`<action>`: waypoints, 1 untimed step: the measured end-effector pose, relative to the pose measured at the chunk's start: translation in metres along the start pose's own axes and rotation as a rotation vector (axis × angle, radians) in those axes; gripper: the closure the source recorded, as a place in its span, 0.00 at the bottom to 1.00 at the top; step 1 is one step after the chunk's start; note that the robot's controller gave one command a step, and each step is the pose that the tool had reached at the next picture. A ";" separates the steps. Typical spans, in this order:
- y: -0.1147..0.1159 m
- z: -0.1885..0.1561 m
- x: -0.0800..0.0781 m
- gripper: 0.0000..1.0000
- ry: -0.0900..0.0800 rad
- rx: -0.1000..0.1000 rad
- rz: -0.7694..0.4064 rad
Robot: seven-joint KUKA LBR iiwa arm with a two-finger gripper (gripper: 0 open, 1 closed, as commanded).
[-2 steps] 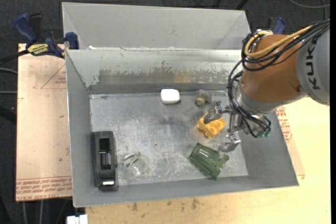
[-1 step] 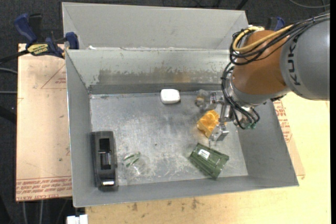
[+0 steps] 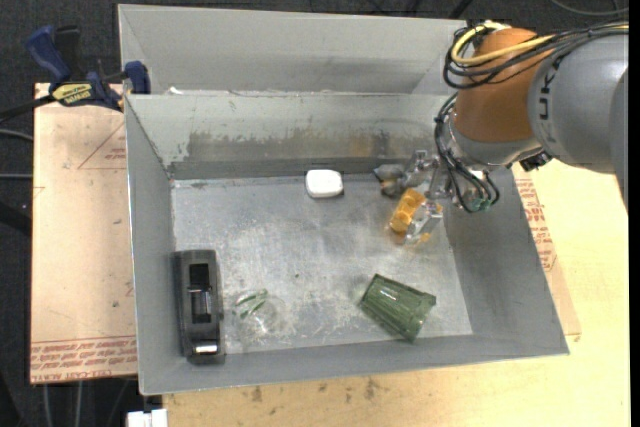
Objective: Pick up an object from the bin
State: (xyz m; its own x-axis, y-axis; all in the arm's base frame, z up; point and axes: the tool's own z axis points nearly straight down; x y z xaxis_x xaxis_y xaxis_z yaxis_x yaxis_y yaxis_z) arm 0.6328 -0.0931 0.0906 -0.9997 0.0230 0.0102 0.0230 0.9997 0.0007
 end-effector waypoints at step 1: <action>0.000 0.000 0.000 1.00 0.000 0.000 0.000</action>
Offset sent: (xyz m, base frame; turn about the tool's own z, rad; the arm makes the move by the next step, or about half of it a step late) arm -0.0468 -0.0515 0.0886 0.0597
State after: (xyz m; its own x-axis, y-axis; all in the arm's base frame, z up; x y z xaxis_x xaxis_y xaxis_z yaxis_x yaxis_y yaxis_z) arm 0.6329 -0.0930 0.0906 -0.9997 0.0226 0.0100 0.0226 0.9997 0.0006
